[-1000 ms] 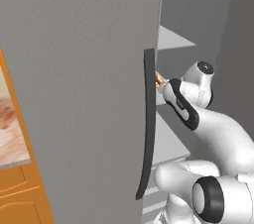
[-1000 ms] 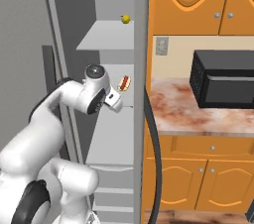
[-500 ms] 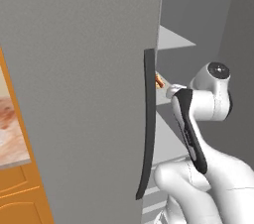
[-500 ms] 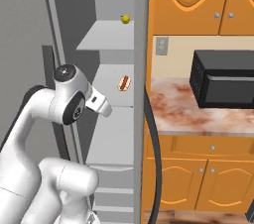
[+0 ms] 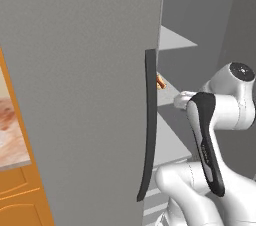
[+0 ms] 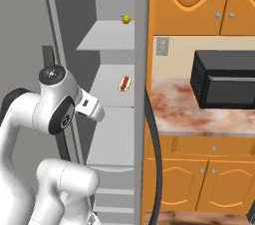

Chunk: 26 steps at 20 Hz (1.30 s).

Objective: Store the hot dog in the freezer for long-term storage. Close the freezer door after placing the cooked food.

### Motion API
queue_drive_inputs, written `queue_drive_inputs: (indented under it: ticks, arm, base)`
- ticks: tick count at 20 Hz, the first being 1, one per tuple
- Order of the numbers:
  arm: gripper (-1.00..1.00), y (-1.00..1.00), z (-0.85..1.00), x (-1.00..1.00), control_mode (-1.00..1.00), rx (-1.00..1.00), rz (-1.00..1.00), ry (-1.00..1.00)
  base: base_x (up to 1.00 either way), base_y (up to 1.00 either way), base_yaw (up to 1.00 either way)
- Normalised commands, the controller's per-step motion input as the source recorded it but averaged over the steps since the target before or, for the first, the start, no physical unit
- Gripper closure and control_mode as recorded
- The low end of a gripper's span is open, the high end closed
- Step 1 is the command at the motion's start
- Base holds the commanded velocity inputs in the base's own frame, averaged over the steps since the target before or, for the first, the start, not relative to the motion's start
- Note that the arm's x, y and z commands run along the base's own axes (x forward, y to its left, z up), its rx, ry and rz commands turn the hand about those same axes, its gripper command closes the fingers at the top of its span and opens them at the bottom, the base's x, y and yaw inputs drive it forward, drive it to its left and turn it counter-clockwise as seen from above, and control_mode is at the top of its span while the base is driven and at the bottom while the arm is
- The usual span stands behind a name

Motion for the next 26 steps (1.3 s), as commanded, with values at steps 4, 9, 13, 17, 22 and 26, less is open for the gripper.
queue_drive_inputs:
  ticks: [4,9,13,17,22,26]
  arm:
    - [-1.00,0.15,0.39,-0.53,-1.00,-0.20,0.10,0.26]
    - [-1.00,0.22,0.08,-0.40,-1.00,-0.19,0.01,0.33]
    - [-1.00,0.07,-0.18,-0.29,-1.00,-0.03,0.05,0.19]
    - [-1.00,0.00,-0.13,-0.08,-1.00,0.11,0.00,0.02]
    - [-1.00,0.00,-0.14,-0.17,-1.00,0.15,0.00,0.00]
    - [-1.00,0.00,-0.08,-0.06,-1.00,0.05,0.00,0.00]
  base:
    - [0.00,0.00,0.00]
    - [0.00,0.00,0.00]
    - [0.00,0.00,0.00]
    - [0.00,0.00,0.00]
    - [0.00,0.00,0.00]
    - [0.00,0.00,0.00]
